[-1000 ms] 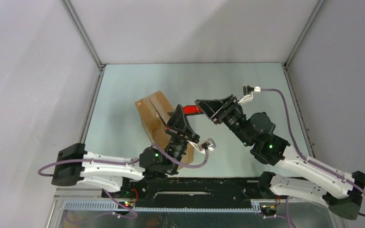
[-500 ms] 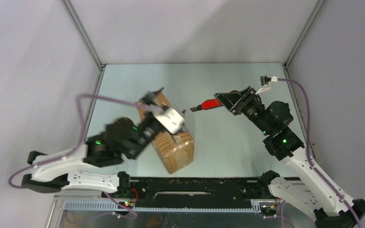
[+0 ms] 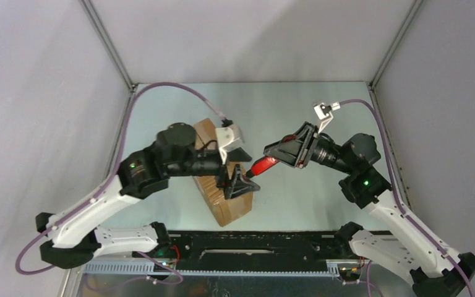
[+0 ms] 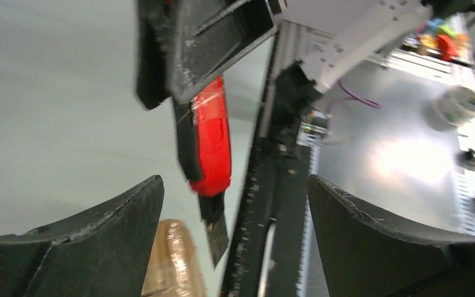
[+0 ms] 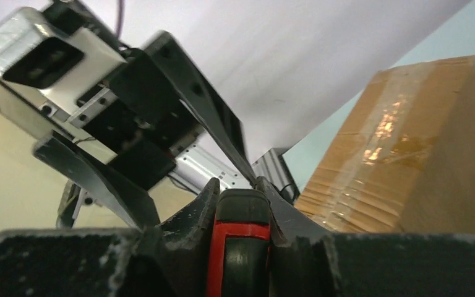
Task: Unpack the express box
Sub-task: Adjust the knife.
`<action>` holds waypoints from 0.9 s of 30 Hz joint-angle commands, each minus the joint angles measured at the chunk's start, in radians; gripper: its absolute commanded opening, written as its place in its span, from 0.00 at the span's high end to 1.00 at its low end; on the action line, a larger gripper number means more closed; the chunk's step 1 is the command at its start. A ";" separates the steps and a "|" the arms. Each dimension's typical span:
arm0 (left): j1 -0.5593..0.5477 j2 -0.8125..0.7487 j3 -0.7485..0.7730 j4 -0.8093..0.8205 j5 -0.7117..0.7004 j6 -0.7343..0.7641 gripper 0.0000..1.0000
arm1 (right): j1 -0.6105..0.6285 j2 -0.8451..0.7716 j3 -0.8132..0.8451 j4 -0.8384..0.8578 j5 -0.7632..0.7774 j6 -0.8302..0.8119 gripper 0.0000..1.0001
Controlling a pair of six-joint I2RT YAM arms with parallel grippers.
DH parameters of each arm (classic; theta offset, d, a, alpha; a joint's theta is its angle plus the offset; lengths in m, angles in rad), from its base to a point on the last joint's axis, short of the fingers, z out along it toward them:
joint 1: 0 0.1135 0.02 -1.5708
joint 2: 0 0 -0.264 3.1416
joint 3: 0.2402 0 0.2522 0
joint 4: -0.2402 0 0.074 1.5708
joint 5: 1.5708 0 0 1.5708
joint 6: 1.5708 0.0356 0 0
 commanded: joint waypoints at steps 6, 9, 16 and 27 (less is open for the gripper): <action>0.033 0.018 -0.118 0.234 0.314 -0.249 0.18 | 0.060 -0.007 0.024 0.107 0.055 0.023 1.00; 0.043 0.015 -0.164 0.327 0.327 -0.309 0.27 | 0.076 -0.012 0.024 0.115 0.087 0.038 1.00; 0.107 0.016 -0.241 0.497 0.382 -0.471 0.95 | 0.126 -0.023 0.024 0.080 0.114 0.013 1.00; 0.132 0.077 -0.159 0.322 0.483 -0.408 1.00 | 0.138 -0.037 0.008 0.005 0.029 -0.013 0.30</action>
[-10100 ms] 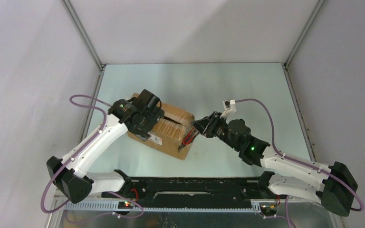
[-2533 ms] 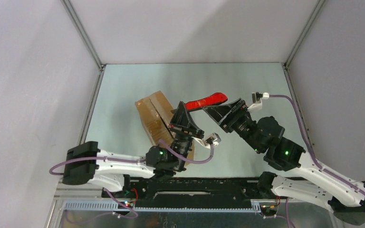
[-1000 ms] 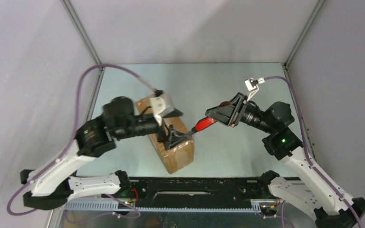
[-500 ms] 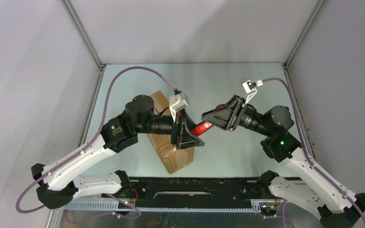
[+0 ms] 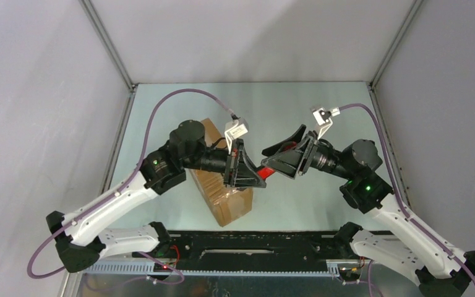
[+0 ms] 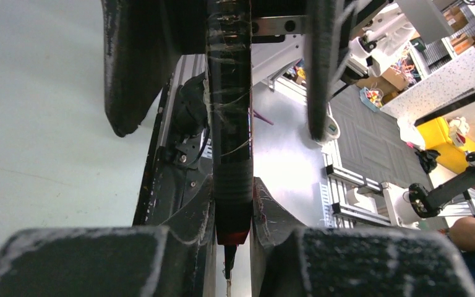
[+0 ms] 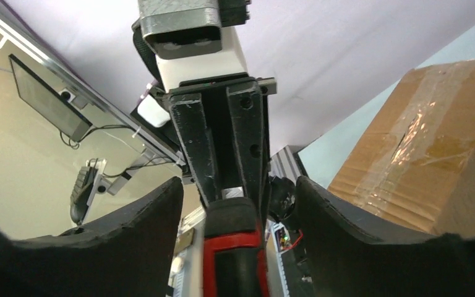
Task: Unpack the express box
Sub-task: Adjust the knife.
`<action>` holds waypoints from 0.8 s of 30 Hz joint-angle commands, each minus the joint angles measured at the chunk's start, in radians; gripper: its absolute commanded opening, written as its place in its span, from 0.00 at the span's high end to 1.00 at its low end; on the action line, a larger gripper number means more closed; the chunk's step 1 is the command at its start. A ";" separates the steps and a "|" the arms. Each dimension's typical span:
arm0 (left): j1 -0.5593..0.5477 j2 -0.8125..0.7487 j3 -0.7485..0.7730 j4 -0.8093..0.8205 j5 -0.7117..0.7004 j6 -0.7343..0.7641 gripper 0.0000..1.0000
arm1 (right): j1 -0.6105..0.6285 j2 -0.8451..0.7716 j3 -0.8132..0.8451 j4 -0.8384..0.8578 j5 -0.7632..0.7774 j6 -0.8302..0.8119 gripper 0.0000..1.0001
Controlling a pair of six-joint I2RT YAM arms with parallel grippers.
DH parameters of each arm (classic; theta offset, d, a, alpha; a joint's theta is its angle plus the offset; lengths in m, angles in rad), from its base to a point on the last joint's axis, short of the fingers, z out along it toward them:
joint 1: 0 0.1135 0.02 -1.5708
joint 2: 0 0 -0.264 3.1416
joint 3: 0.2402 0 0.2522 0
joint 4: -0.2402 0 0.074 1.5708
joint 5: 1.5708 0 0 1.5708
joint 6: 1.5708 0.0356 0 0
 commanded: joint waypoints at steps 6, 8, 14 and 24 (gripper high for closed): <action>0.020 0.033 0.078 -0.010 0.101 0.008 1.00 | 0.034 -0.009 0.002 -0.043 -0.033 -0.016 0.52; 0.036 0.036 0.084 -0.016 0.119 0.005 1.00 | 0.034 -0.012 -0.006 -0.048 -0.051 -0.016 0.62; 0.054 0.039 0.090 -0.023 0.153 -0.012 1.00 | 0.034 -0.028 -0.042 -0.029 -0.051 0.000 0.69; 0.055 0.051 0.075 -0.069 0.144 -0.014 1.00 | 0.050 -0.010 -0.081 0.094 0.036 0.091 1.00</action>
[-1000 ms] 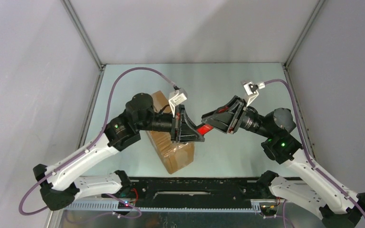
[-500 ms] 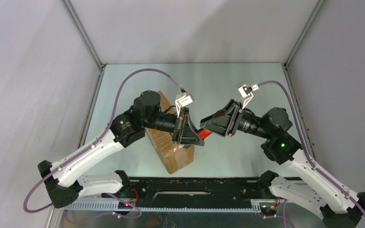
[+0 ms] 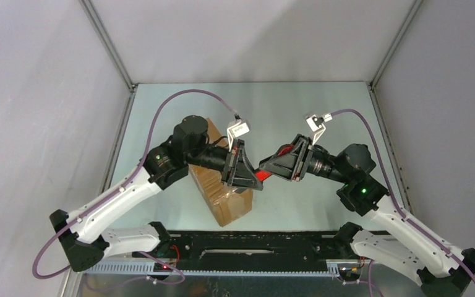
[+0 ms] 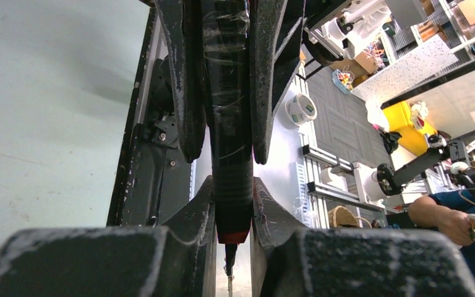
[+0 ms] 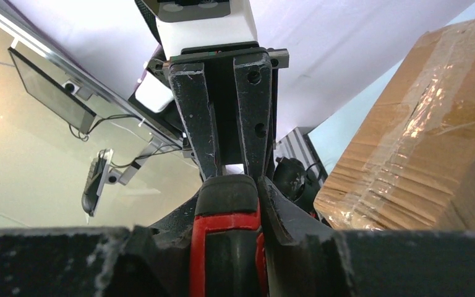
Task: Unpack the express box
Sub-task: Adjust the knife.
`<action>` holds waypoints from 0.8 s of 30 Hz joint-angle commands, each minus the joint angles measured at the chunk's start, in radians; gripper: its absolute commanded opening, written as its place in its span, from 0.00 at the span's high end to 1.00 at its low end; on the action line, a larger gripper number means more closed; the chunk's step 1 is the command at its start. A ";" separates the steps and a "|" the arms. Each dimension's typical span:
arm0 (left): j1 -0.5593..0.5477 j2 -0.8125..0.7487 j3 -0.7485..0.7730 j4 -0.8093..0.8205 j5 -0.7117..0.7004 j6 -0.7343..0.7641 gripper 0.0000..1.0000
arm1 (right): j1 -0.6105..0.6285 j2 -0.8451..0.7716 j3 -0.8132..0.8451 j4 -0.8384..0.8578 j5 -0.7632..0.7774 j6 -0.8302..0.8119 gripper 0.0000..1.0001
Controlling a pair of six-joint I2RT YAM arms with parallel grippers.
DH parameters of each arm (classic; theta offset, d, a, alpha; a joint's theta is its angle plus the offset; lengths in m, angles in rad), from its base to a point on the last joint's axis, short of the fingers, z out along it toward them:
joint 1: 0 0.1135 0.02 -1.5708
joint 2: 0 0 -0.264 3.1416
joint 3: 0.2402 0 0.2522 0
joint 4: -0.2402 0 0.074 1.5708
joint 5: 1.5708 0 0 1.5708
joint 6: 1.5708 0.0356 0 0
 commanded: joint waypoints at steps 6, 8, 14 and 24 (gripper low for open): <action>0.004 -0.056 0.123 -0.306 -0.240 0.138 0.31 | -0.007 -0.119 -0.097 -0.029 0.266 0.071 1.00; 0.006 -0.071 0.169 -0.453 -0.346 0.199 0.17 | -0.032 -0.185 -0.146 -0.076 0.326 0.100 1.00; 0.005 -0.037 0.232 -0.767 -0.599 0.315 0.01 | -0.029 -0.308 -0.246 -0.158 0.432 0.163 1.00; 0.079 -0.021 0.221 -0.711 -0.765 -0.098 0.00 | 0.039 -0.375 -0.327 -0.186 0.537 0.204 1.00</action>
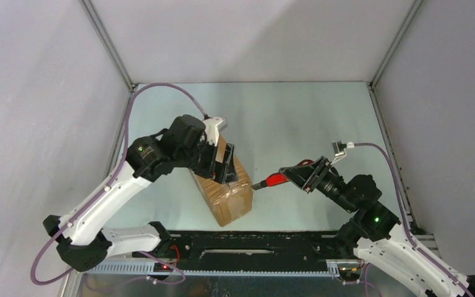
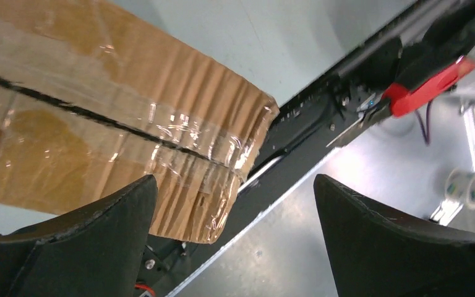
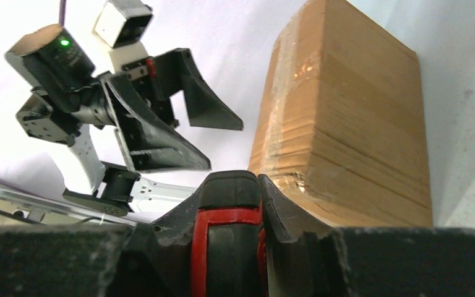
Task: Unpack the express box
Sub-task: Adjust the knife, then cut the express box at the center of the board.
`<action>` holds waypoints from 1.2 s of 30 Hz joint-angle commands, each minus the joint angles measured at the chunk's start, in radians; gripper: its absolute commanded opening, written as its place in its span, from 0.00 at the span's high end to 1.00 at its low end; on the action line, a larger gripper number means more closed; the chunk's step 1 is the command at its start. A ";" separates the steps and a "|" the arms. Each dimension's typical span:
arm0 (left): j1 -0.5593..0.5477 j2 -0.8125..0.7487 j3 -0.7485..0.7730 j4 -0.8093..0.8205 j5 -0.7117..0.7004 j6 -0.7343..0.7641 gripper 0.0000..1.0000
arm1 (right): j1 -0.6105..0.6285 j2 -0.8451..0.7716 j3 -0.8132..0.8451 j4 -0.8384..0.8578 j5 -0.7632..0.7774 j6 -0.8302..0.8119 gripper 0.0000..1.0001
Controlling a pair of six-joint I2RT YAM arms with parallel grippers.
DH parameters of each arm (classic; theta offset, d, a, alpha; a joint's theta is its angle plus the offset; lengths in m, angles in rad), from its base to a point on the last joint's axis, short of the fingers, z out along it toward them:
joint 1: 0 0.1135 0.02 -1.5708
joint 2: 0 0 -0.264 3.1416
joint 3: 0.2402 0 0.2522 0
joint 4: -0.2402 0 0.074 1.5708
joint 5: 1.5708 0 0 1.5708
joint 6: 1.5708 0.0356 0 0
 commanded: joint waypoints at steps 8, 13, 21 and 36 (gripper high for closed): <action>0.032 0.069 0.031 0.047 -0.002 -0.107 0.00 | 0.071 -0.019 -0.099 0.073 0.094 0.068 1.00; 0.046 0.071 -0.028 0.119 -0.055 -0.311 0.00 | 0.185 -0.009 -0.149 0.110 0.218 0.109 1.00; 0.048 -0.028 -0.148 0.151 -0.204 -0.576 0.00 | 0.282 0.067 -0.215 0.217 0.322 0.165 1.00; 0.066 -0.038 -0.191 0.249 -0.159 -0.556 0.00 | 0.069 0.262 -0.244 0.492 0.384 0.151 1.00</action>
